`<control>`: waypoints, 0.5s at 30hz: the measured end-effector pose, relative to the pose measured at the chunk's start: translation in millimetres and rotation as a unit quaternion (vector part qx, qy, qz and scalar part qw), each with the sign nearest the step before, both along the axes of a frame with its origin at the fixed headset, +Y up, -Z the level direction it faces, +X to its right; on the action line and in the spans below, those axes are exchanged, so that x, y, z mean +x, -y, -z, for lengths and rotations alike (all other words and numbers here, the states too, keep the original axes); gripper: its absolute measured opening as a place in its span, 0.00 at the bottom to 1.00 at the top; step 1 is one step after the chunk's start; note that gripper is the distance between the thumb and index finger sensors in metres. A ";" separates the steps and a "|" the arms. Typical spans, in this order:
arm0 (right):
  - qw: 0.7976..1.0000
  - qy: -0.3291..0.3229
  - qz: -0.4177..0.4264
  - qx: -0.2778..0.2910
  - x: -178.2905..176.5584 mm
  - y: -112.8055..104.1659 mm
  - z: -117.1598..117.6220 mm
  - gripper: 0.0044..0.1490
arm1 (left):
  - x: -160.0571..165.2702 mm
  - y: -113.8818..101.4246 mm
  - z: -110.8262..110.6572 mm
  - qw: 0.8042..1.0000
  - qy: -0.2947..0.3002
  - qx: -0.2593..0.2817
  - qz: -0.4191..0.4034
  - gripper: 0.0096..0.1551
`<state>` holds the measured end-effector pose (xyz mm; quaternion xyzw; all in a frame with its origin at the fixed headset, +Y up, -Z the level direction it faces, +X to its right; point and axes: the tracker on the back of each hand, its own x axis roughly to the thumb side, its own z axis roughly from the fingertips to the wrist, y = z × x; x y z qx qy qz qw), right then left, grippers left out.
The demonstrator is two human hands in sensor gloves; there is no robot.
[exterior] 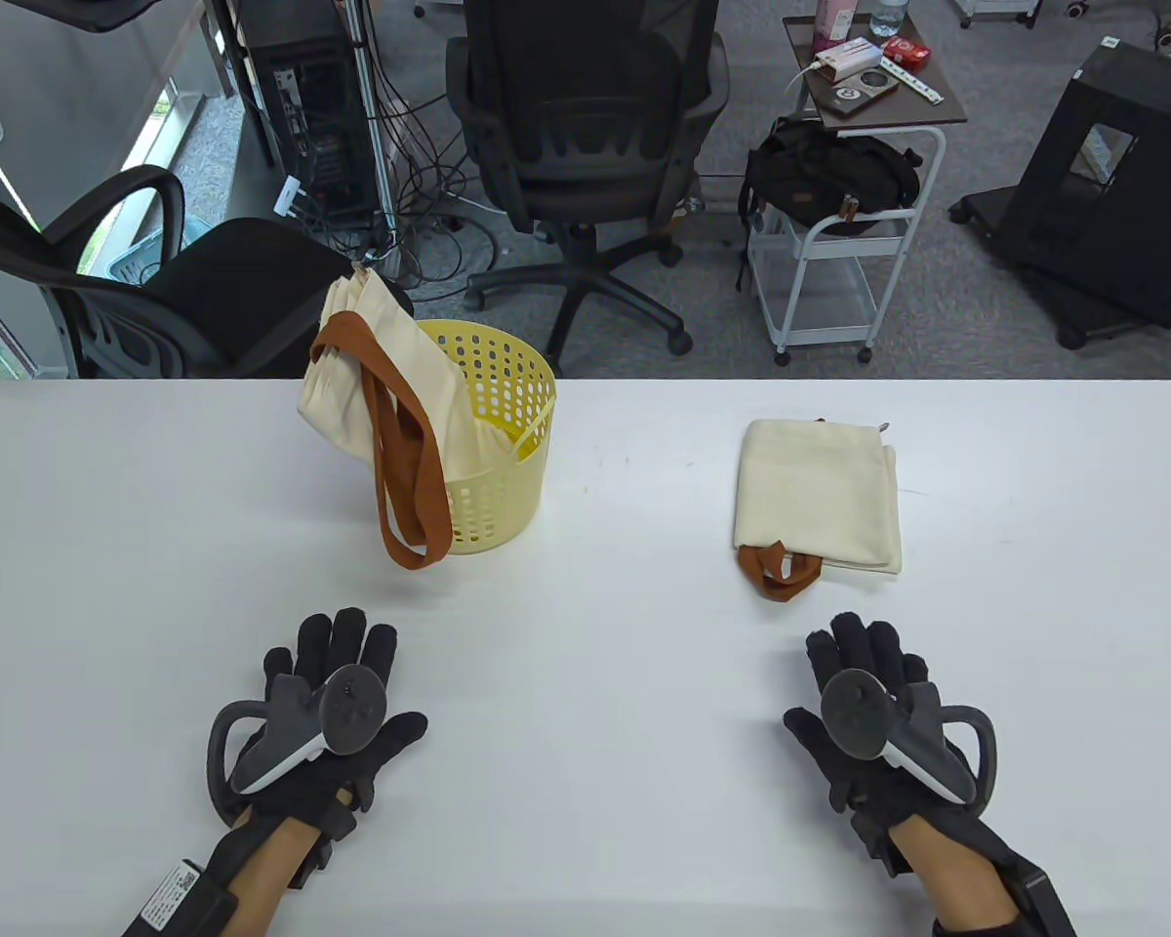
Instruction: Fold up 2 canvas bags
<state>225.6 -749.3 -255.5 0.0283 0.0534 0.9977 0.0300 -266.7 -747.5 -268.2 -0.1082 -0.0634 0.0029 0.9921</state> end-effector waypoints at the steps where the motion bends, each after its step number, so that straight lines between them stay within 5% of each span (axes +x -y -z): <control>1: 1.000 -0.003 0.000 0.001 -0.9 0.5 -0.3 0.49 | -1.3 -1.3 -0.1 1.000 -0.010 0.011 -0.012 0.55; 8: 1.000 -0.015 0.014 0.012 -2.1 -0.3 -2.4 0.49 | -18.6 -20.1 13.0 0.983 -0.087 0.062 -0.146 0.53; 15: 1.000 -0.013 0.014 0.012 1.0 0.8 -2.8 0.49 | -26.7 -72.1 49.8 0.965 -0.139 0.110 -0.195 0.54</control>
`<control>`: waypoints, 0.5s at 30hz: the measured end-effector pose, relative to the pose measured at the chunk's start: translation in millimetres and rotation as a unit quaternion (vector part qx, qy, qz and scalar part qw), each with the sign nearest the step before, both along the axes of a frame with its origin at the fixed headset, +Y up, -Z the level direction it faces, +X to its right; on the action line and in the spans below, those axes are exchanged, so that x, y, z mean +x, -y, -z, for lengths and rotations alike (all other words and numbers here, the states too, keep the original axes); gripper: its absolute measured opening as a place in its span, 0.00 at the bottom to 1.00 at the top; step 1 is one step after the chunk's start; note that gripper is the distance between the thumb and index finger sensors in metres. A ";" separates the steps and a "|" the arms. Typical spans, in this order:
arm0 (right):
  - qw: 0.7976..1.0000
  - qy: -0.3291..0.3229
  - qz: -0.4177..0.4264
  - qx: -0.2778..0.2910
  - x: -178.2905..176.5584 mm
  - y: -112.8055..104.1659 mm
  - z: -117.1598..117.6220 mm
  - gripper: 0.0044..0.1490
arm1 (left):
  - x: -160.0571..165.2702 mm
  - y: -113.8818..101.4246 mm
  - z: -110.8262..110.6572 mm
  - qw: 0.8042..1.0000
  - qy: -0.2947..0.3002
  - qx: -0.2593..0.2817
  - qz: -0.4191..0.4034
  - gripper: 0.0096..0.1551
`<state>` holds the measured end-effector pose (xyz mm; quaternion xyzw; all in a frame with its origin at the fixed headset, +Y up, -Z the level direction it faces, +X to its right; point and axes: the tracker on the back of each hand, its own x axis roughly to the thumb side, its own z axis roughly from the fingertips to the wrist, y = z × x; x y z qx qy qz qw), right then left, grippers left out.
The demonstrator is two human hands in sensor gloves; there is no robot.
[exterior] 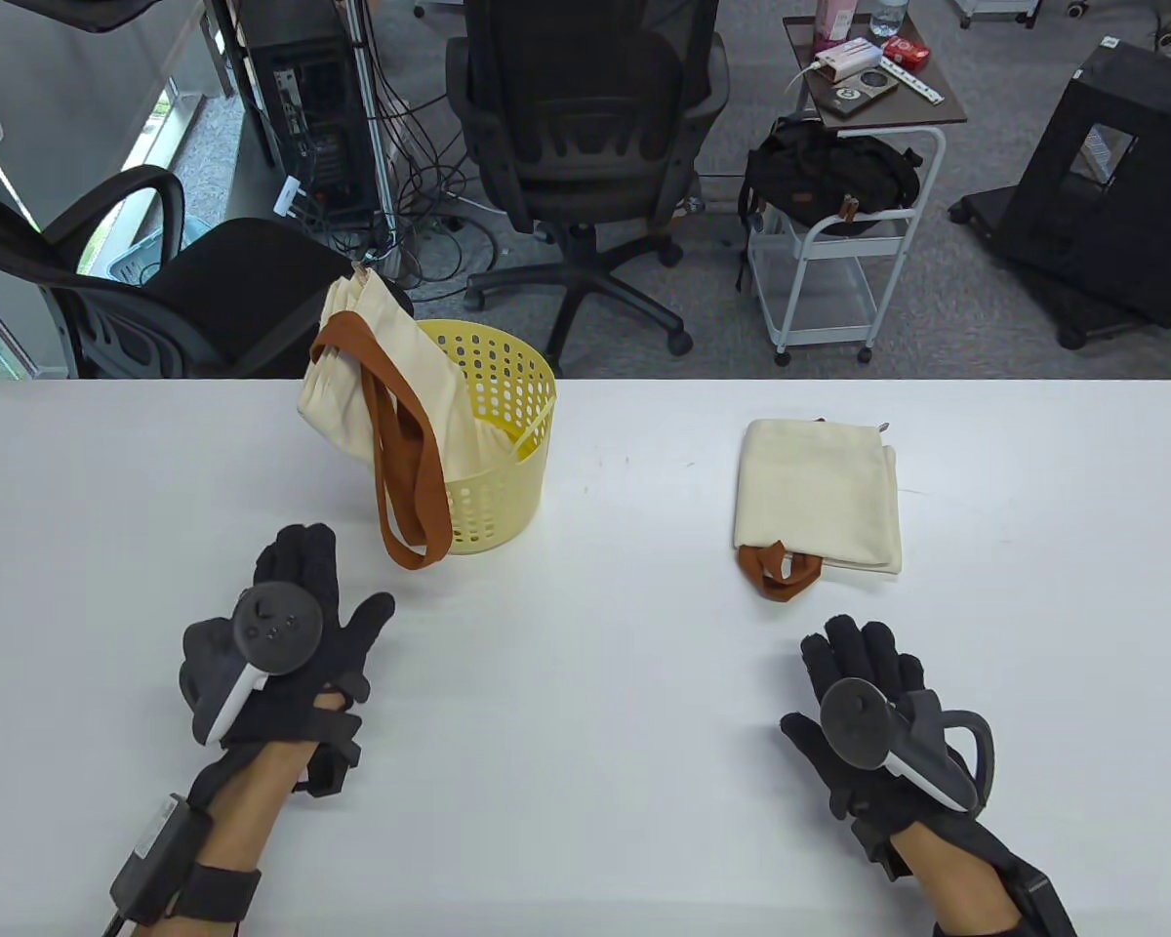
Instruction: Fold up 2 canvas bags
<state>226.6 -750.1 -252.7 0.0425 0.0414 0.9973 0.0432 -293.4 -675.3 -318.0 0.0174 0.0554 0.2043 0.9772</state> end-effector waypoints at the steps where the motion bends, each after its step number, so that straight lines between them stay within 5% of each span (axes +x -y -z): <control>1: 1.000 0.000 0.003 0.000 1.0 -0.3 -0.3 0.49 | -0.3 -9.9 9.4 1.000 -0.006 0.002 -0.010 0.53; 9: 1.000 -0.014 0.005 -0.022 0.6 3.4 1.2 0.49 | 1.5 -64.0 70.9 0.997 -0.056 0.008 -0.044 0.57; 15: 0.999 -0.018 0.003 -0.032 0.3 6.1 3.5 0.49 | 3.6 -72.2 104.1 0.995 -0.075 0.000 -0.063 0.61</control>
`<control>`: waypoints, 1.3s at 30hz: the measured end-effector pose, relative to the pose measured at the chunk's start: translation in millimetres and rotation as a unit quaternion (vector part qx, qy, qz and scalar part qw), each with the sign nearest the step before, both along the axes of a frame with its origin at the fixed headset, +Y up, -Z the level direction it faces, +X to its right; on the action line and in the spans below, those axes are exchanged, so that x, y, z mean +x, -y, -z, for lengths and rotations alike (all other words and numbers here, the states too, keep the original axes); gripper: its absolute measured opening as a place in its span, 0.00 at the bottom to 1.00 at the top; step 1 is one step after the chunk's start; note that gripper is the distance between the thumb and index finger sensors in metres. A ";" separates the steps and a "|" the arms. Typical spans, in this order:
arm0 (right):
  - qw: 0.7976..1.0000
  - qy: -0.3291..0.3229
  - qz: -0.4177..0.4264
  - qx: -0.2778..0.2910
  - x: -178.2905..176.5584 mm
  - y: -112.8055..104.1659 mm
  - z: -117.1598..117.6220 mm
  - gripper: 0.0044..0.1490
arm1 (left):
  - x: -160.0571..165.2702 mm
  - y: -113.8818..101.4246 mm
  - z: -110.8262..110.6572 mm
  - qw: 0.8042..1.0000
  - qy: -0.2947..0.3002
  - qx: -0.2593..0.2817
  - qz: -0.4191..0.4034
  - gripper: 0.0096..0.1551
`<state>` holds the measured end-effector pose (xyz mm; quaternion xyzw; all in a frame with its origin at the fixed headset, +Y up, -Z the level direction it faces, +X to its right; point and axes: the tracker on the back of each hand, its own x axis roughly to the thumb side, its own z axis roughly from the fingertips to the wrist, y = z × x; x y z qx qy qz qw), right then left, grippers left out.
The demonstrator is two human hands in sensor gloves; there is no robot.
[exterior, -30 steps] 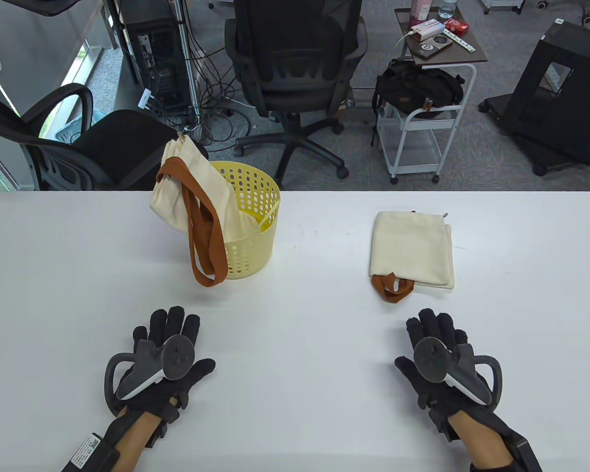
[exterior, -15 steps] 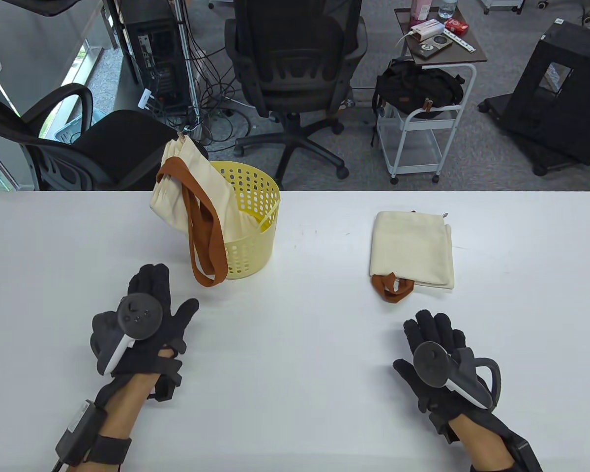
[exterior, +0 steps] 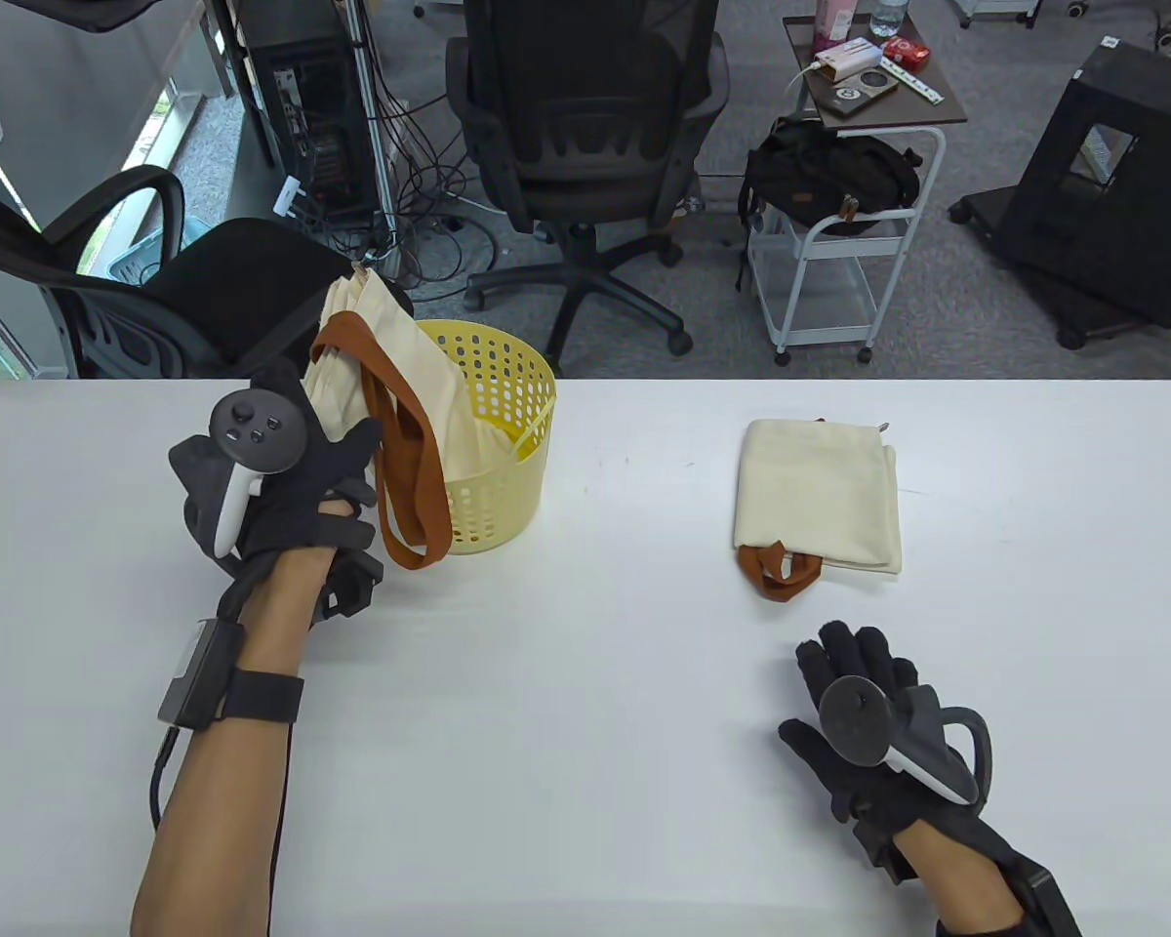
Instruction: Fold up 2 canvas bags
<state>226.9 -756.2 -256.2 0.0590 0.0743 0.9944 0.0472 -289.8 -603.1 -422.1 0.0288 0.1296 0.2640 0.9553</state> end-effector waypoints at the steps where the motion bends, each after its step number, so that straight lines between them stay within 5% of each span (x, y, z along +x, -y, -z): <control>1: 1.000 -0.001 0.000 -0.001 0.0 0.2 0.1 0.49 | -0.2 1.5 3.3 1.000 -0.001 -0.002 0.001 0.61; 7: 1.000 0.002 -0.002 0.002 0.4 -1.5 -0.2 0.49 | -6.8 2.7 9.4 0.997 -0.047 0.053 -0.009 0.46; 21: 1.000 0.005 0.001 0.010 2.1 -5.3 -2.2 0.49 | 15.9 -1.7 -1.8 0.983 -0.045 0.170 -0.056 0.40; 31: 1.000 0.007 0.003 0.008 2.8 -6.1 -1.2 0.51 | 30.1 -49.5 -29.5 0.961 -0.005 0.263 -0.080 0.38; 39: 1.000 0.005 0.006 0.008 2.9 -6.0 -1.1 0.50 | 17.4 -105.8 -77.6 0.931 0.045 0.337 -0.131 0.37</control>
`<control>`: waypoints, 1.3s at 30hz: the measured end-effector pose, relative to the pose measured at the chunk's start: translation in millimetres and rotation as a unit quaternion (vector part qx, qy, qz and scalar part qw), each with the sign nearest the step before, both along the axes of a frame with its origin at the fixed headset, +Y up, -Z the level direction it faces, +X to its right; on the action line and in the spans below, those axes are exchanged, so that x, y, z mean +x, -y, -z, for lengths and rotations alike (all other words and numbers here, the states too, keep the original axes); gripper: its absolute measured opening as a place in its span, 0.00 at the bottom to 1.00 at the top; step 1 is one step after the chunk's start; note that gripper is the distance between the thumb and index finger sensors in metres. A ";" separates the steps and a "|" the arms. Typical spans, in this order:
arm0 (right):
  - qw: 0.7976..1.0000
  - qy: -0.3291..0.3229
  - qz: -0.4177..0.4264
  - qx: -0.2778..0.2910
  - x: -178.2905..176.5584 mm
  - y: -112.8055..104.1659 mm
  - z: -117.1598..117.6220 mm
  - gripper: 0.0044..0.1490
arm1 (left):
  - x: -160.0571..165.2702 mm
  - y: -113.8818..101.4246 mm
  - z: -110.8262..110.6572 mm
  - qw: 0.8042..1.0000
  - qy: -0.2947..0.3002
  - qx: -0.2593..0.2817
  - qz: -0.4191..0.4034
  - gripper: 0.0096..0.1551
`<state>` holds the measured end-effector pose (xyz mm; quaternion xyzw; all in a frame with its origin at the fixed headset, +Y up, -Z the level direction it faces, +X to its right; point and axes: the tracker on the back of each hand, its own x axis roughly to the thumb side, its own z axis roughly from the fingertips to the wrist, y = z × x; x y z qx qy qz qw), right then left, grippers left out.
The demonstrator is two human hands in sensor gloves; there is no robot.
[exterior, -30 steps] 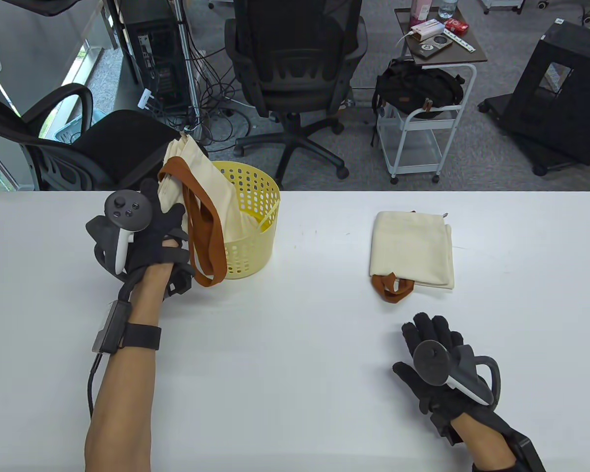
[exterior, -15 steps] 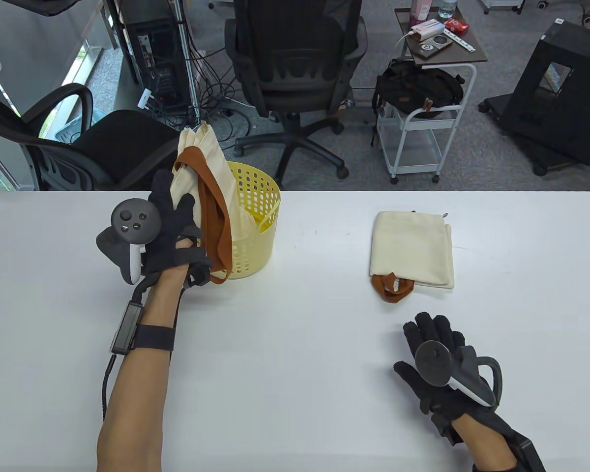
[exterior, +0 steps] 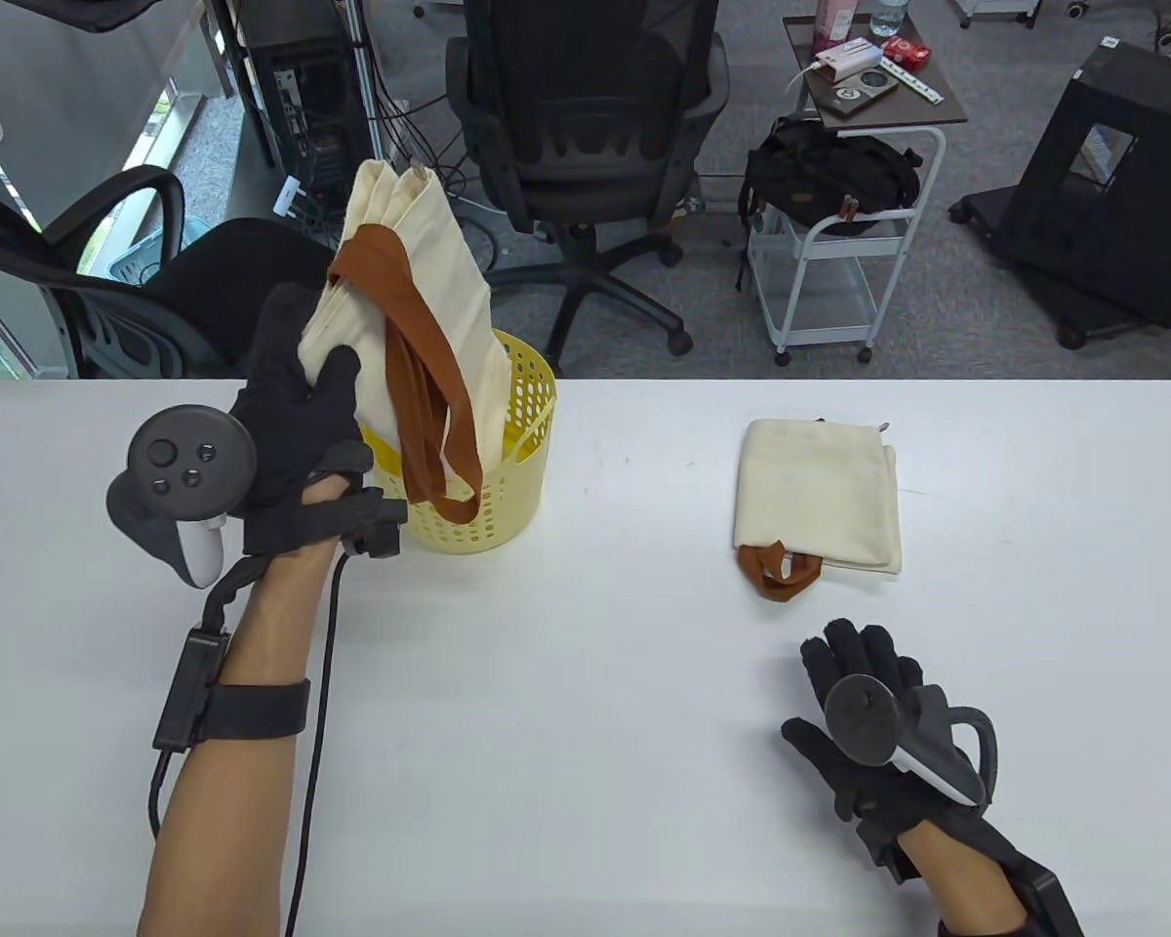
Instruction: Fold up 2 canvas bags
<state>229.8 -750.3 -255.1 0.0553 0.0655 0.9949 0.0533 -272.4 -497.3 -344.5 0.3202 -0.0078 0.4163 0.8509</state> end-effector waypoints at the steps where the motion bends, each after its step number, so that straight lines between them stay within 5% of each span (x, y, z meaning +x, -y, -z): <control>1: 1.000 -0.001 0.000 -0.001 -0.1 0.4 0.1 0.50 | -3.3 -6.9 -9.2 1.000 0.005 0.018 -0.009 0.36; 9: 1.000 -0.002 -0.001 0.000 -0.6 0.1 0.1 0.51 | -5.2 -24.7 -60.4 0.992 0.061 0.072 -0.083 0.36; 16: 1.000 -0.004 -0.007 0.001 -2.2 0.6 -0.4 0.51 | 4.6 -10.6 -75.5 0.986 0.104 0.065 -0.109 0.37; 22: 1.000 -0.009 -0.008 -0.001 -4.4 2.4 0.1 0.51 | 16.0 34.5 -67.0 0.966 0.181 0.014 -0.183 0.39; 31: 1.000 -0.024 0.006 0.013 -6.8 2.2 -0.7 0.49 | 38.0 130.7 -37.7 0.906 0.310 -0.048 -0.284 0.38; 39: 0.998 -0.042 0.047 0.031 -8.5 -3.9 -2.4 0.48 | 50.5 175.7 -18.6 0.866 0.367 -0.091 -0.328 0.42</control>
